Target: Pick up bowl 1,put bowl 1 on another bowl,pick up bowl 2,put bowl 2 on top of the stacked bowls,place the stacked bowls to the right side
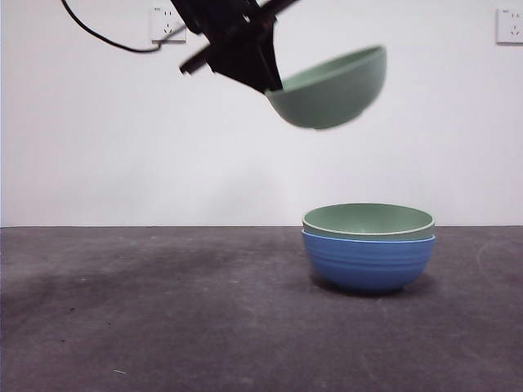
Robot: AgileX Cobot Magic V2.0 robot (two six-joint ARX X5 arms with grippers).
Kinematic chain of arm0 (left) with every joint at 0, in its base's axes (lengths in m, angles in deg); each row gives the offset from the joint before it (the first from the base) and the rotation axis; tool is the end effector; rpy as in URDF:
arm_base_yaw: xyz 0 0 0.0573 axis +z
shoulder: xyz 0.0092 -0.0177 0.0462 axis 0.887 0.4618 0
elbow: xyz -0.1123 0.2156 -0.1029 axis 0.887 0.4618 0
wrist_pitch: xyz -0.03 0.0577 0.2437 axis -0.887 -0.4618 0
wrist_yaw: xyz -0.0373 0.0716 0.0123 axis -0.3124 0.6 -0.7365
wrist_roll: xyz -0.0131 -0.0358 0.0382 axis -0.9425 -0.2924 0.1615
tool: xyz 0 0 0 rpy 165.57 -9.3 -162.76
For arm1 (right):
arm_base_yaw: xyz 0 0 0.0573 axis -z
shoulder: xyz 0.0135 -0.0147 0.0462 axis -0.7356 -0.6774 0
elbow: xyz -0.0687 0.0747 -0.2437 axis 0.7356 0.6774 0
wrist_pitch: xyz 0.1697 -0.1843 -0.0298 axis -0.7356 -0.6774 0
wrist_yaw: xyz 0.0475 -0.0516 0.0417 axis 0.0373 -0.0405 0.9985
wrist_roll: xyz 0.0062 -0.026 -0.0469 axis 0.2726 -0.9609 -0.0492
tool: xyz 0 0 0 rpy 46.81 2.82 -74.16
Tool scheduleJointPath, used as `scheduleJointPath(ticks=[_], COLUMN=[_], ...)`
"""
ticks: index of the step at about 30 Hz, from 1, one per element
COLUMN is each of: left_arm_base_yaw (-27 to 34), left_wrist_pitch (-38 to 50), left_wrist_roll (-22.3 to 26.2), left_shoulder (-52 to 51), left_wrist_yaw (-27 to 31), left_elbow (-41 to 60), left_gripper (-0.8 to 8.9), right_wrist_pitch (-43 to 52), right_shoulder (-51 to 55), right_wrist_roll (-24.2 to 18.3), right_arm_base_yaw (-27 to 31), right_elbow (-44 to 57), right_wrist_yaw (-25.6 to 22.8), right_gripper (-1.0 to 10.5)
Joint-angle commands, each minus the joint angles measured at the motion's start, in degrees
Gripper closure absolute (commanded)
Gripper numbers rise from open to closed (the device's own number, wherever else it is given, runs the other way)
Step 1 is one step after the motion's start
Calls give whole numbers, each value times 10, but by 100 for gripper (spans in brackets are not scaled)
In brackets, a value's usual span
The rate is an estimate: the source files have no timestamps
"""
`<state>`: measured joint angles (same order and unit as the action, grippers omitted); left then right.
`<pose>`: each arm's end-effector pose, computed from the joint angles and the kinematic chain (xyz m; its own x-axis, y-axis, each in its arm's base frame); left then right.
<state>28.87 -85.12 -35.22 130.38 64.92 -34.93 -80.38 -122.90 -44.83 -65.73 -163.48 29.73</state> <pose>0.3449 -0.2363 0.3312 0.4877 -0.5590 -0.6706 0.5771 0.7828 -0.2329 0.1427 0.0490 0.3955 0.6773 0.2794 -0.6806 -0.3117 0.9469 0.0786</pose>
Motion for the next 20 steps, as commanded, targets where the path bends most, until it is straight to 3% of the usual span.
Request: scheduleJointPath(ticks=[1,20], left_arm_base_yaw=[-16,-41], left_wrist_pitch=[-2,2], left_wrist_roll=[4,16], left_shoulder=[37,136], left_wrist_yaw=[7,37], left_elbow=[-4,-4], left_gripper=[819,820], right_wrist_pitch=[3,3], right_shoulder=[1,0], right_wrist_roll=[0,8], right_arm_base_yaw=[-1,-1], right_elbow=[0,0], right_wrist_yaw=[1,1], right_gripper=[689,689])
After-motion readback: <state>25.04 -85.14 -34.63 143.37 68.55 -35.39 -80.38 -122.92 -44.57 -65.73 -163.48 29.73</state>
